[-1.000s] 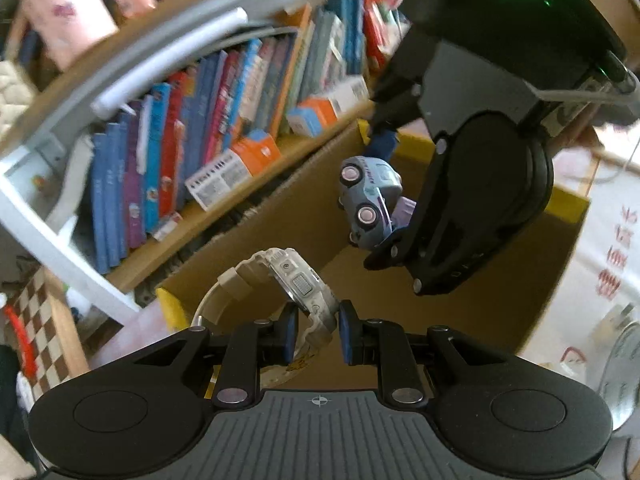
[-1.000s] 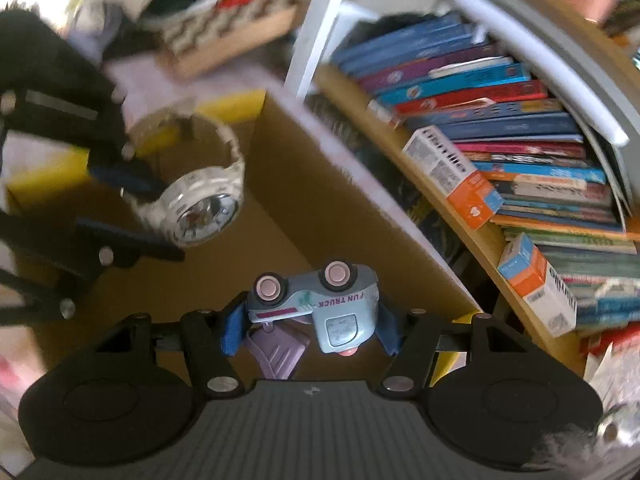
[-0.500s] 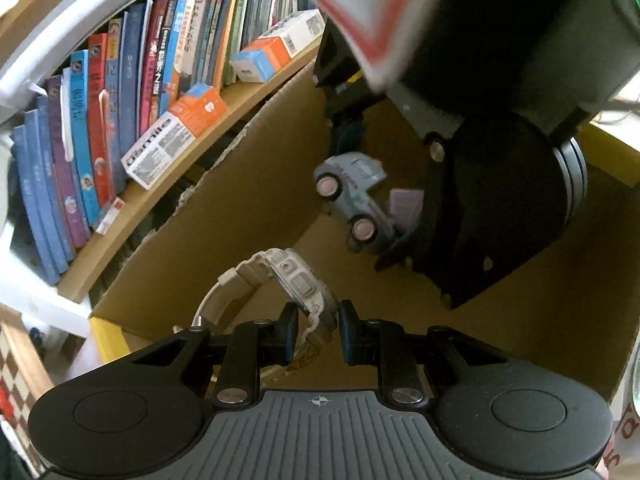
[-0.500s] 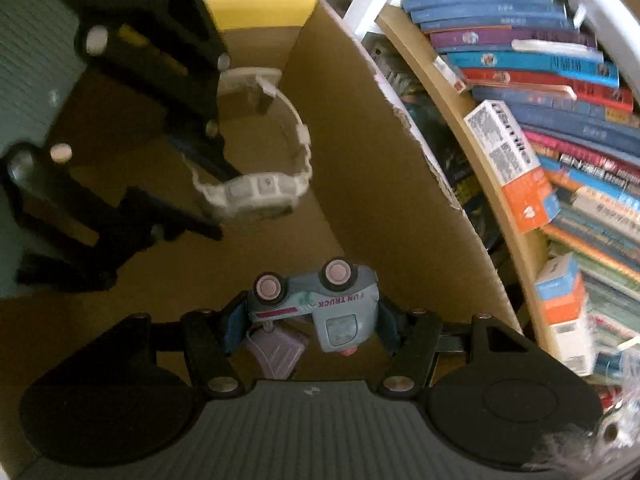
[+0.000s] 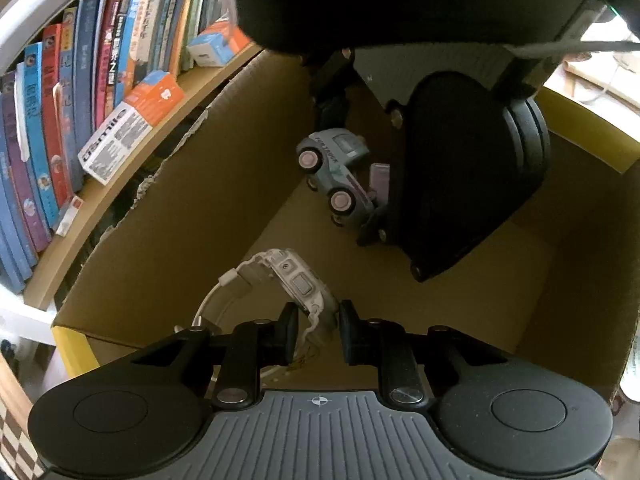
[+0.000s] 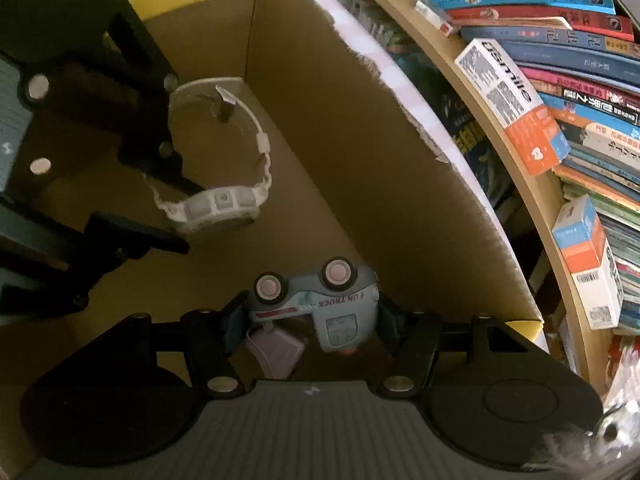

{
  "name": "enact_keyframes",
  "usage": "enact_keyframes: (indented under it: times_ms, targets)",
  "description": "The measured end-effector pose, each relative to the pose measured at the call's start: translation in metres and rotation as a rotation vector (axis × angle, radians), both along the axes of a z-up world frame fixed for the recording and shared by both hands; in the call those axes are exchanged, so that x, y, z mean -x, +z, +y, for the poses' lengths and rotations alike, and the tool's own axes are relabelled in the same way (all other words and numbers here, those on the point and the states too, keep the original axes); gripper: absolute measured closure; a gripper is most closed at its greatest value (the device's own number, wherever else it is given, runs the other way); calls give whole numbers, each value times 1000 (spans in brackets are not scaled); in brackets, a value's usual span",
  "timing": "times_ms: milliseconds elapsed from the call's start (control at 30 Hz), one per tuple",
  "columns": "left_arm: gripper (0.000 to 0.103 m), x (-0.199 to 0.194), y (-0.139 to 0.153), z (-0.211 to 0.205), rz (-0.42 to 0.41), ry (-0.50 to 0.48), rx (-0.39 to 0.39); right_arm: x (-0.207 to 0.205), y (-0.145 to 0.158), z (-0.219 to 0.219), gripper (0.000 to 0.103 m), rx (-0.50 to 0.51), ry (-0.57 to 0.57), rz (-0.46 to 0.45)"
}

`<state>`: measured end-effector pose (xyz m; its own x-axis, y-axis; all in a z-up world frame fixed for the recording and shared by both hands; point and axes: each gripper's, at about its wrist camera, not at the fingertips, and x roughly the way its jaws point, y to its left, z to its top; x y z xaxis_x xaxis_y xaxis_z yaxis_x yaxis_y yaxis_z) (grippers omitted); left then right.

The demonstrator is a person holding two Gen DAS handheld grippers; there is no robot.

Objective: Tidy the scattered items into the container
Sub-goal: 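Lower both held items into the yellow box and open both grippers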

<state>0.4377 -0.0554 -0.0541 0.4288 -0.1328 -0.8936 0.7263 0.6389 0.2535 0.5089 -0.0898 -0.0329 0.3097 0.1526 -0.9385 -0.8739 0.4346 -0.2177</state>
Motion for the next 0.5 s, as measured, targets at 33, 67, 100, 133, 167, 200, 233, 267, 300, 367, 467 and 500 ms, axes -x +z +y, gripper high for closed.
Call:
enact_keyframes:
  times_ms: [33,67,100,133,167,200,233,267,300,367,467,500]
  targets:
    - [82,0,0,0,1,-2,-1,1,0,-1,42,-1,-8,8]
    - [82,1,-1,0,1,-4,-3,3,1,-2,42,-7,-15,12]
    - [82,1,-1,0,2,-6,-4,3,1,-4,42,-19,-18,12]
    - [82,0,-2,0,2,-9,-8,4,2,-5,42,-31,-22,12]
    - [82,0,-3,-1,1,-12,-12,4,3,-6,42,-40,-23,13]
    - [82,1,-4,-2,2,-15,-20,5,4,-6,42,-45,-20,15]
    - [82,2,-5,-3,2,-18,-28,5,4,-6,42,-49,-17,16]
    - [81,3,-5,-4,-1,-16,-32,5,4,-5,42,-50,-13,17]
    - [80,3,-5,-4,-4,-14,-35,5,3,-4,42,-49,-9,18]
    - [75,5,-5,-4,-11,-8,-41,6,3,-5,42,-57,-4,23]
    - [73,3,-5,-3,-20,-1,-43,5,4,-6,42,-76,-11,28]
    - [73,2,-5,-3,-24,1,-44,4,4,-6,40,-81,-13,27]
